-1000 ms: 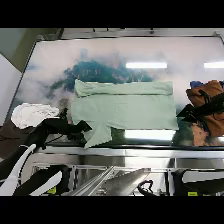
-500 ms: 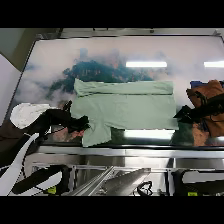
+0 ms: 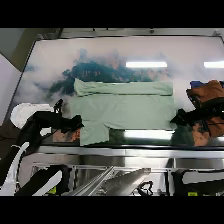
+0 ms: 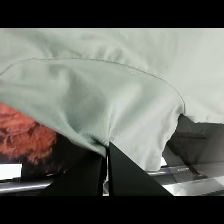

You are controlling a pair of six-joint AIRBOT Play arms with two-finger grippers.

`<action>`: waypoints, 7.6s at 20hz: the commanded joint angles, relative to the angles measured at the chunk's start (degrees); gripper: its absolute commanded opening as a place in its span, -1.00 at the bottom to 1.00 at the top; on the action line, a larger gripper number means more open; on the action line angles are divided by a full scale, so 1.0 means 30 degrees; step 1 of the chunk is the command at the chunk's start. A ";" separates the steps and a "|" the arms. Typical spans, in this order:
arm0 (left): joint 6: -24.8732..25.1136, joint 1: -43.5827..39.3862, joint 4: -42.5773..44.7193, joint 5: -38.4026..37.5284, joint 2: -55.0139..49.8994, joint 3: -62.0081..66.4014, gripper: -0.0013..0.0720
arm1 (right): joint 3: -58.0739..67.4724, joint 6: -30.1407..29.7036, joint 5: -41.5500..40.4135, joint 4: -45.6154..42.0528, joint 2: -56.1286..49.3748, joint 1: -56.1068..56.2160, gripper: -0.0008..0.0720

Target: Fold the shirts.

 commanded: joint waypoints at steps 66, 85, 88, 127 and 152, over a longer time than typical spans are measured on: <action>-0.0532 0.0605 0.0481 0.0219 -0.8080 1.5671 0.97 | 1.0790 0.1129 -0.0109 0.1581 -0.4503 0.0080 0.92; -0.0211 -0.8590 0.0481 -0.4379 -1.0280 1.5671 -0.92 | 1.4338 0.0692 -0.3767 0.3315 -0.4510 0.0743 -0.91; -0.0160 -1.0171 0.0423 -0.6914 -1.3085 1.5679 -0.92 | 1.5504 0.2200 -0.6615 0.3373 -0.1836 0.0852 -0.91; 0.4495 0.2696 0.0415 0.4051 0.5486 1.5059 -0.92 | 1.3682 0.8925 1.4098 0.3075 -0.5180 2.0713 0.41; 0.4918 0.2841 -0.4991 0.4801 0.2579 1.4622 -0.92 | 0.8459 0.6776 0.4160 0.4386 -0.4969 1.1861 -0.53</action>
